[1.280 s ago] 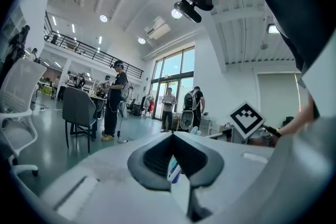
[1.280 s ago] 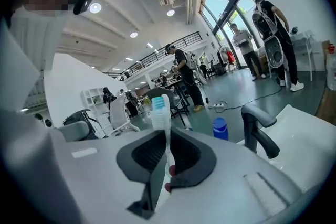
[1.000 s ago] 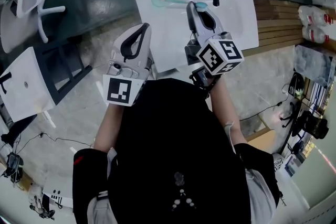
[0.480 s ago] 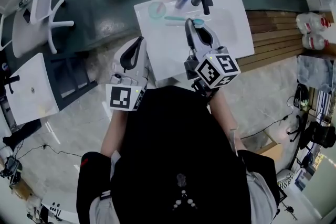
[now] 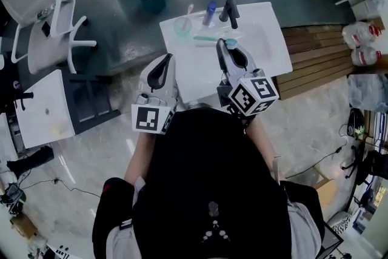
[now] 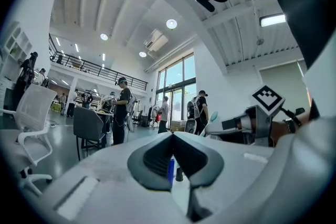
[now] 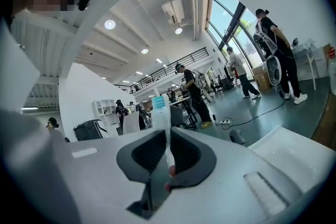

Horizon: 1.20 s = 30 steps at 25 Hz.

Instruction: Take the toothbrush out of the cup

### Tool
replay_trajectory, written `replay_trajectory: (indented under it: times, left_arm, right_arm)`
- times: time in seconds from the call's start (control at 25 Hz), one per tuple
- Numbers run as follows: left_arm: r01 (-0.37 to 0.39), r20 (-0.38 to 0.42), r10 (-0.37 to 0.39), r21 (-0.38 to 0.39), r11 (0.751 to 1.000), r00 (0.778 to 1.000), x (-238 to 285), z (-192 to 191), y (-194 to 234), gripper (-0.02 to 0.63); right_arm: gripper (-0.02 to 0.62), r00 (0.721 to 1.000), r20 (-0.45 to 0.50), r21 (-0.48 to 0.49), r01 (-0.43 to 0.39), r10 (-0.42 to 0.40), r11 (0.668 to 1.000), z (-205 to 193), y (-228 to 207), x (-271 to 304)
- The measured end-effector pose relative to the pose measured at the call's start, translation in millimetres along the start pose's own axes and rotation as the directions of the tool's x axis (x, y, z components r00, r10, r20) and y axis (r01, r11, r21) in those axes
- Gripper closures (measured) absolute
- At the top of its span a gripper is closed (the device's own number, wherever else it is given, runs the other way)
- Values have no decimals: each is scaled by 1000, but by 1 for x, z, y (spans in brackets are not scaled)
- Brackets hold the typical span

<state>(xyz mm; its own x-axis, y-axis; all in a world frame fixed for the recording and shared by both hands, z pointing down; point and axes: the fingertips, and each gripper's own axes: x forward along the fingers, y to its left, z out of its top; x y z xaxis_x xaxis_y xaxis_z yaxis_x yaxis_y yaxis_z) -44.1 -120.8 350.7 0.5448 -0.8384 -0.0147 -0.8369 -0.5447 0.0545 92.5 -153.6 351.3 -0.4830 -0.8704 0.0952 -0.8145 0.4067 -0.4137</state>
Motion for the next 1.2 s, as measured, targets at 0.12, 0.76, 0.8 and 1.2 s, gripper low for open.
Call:
replay_trajectory:
  times: [0.12,0.76,0.8,1.2]
  left_arm:
    - [1,9,-1,12,1000,1000,-4,5,-6,604]
    - [-58,56,56,32,998,997,-37,29,-8,604]
    - [-61,59,59,33,998,997,-39,30,-8,604]
    - [-40,51,38,41,998,998,-51,28,-21,604]
  right_arm:
    - [569,1000,17,-3,-7,7,1000,5,5,-10]
    - [569,995,64,-18,-72,73,997,17,47,-37]
    - [569,995,64,-20,-77,78,997,17,50,-38]
    - [571,992,60,-33,-113,114,993,13,69,-46]
